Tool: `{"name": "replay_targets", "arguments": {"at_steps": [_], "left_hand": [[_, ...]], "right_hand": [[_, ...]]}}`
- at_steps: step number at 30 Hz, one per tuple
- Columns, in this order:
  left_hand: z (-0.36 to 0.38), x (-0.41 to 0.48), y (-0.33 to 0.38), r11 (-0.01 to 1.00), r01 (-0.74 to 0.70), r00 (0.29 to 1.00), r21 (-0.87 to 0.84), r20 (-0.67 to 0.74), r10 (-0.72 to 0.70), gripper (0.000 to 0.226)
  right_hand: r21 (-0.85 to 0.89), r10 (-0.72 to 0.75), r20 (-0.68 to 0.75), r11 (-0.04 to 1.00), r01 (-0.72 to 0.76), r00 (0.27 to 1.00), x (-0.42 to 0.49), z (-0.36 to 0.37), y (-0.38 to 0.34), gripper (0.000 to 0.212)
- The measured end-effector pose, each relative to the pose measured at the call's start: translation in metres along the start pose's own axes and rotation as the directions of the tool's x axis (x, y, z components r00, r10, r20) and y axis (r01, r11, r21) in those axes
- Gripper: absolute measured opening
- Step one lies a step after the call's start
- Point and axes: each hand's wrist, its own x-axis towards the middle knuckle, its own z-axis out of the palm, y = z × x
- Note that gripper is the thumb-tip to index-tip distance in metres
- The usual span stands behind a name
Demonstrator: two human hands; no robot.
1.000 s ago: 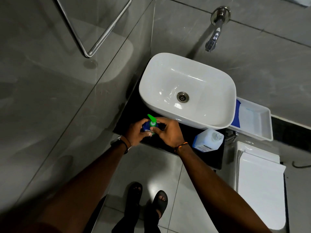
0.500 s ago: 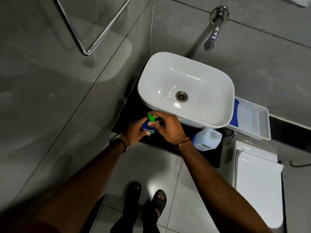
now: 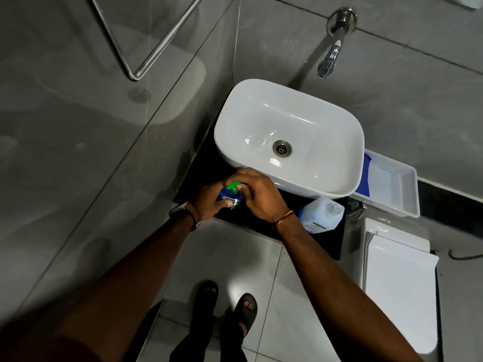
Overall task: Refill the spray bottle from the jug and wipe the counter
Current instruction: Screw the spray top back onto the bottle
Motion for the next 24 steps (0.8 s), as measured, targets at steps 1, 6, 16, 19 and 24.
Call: {"name": "replay_targets", "arguments": {"at_steps": [1,6,16,19,24], "left_hand": [[0.0,0.0,0.001,1.0,0.002,1.0,-0.004,0.005,-0.002,0.048],[-0.001,-0.001,0.001,1.0,0.004,1.0,-0.02,0.012,-0.003,0.05],[-0.003,-0.002,0.0,0.999,0.011,0.999,-0.033,0.036,-0.01,0.05],[-0.003,-0.002,-0.001,0.998,0.024,0.999,-0.056,0.034,-0.022,0.05],[0.002,-0.006,-0.001,0.99,0.069,0.997,-0.12,-0.036,-0.074,0.065]], "right_hand": [[0.003,-0.012,0.007,1.0,0.012,1.0,0.0,-0.001,0.0,0.03],[0.012,-0.064,0.043,0.998,0.063,0.997,0.004,-0.003,0.001,0.038],[0.052,-0.094,0.127,0.995,0.088,0.988,0.01,-0.01,0.004,0.035],[0.072,-0.069,0.126,0.996,0.061,0.99,0.011,-0.009,0.005,0.035],[0.159,0.021,0.076,0.987,-0.033,0.997,0.004,0.0,0.009,0.032]]}}
